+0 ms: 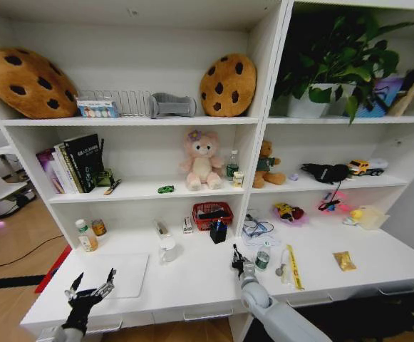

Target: Organize the objects on the table.

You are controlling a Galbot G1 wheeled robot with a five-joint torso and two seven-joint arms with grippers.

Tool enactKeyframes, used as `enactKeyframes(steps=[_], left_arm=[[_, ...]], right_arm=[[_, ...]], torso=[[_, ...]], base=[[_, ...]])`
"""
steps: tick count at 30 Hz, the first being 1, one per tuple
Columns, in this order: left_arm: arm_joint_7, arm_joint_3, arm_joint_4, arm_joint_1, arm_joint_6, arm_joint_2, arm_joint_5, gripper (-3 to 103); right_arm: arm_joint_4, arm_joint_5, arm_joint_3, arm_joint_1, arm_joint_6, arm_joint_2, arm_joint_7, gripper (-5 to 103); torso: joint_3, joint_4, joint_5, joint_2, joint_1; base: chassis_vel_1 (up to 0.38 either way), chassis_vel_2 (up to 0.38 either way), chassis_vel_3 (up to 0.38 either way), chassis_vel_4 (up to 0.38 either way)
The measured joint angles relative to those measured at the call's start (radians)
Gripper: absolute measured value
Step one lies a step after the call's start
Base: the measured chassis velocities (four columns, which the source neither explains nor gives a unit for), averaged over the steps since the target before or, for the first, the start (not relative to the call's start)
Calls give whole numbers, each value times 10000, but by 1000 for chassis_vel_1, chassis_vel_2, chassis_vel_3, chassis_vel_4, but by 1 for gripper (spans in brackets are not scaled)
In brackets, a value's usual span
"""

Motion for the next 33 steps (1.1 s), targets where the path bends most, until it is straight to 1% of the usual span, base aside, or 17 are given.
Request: enactKeyframes(steps=[4, 10, 19, 22, 26, 33], left_arm=[[-3, 0, -4, -1, 0, 4, 0, 100], [-12, -20, -13, 16, -6, 6, 47, 100], [-25, 5, -30, 4, -19, -15, 111, 100], [-37, 31, -64, -8, -20, -26, 127, 100], [-51, 33, -95, -42, -20, -26, 127, 100], [-99, 28, -197, -74, 16, 0, 100, 100]], right_arm=[[-1, -113, 5, -26, 44, 16, -43, 12], [213, -769, -111, 59, 350, -168, -556, 12], [1120, -694, -154, 179, 595, -471, -831, 12], [1610, -983, -147, 207, 864, -745, -1125, 12], [1911, -1025, -79, 235, 1040, -864, -1371, 12], [1534, -973, 115, 489, 1222, -689, -1601, 12]], torso=[[0, -2, -1, -1, 0], [4, 1, 5, -2, 1], [2, 2, 2, -2, 0], [1, 1, 0, -1, 0], [0, 1, 1, 0, 0], [0, 1, 1, 0, 0]], base=[[0, 0, 0, 0], [0, 0, 0, 0], [0, 0, 0, 0], [0, 0, 0, 0], [0, 0, 0, 0], [0, 0, 0, 0]])
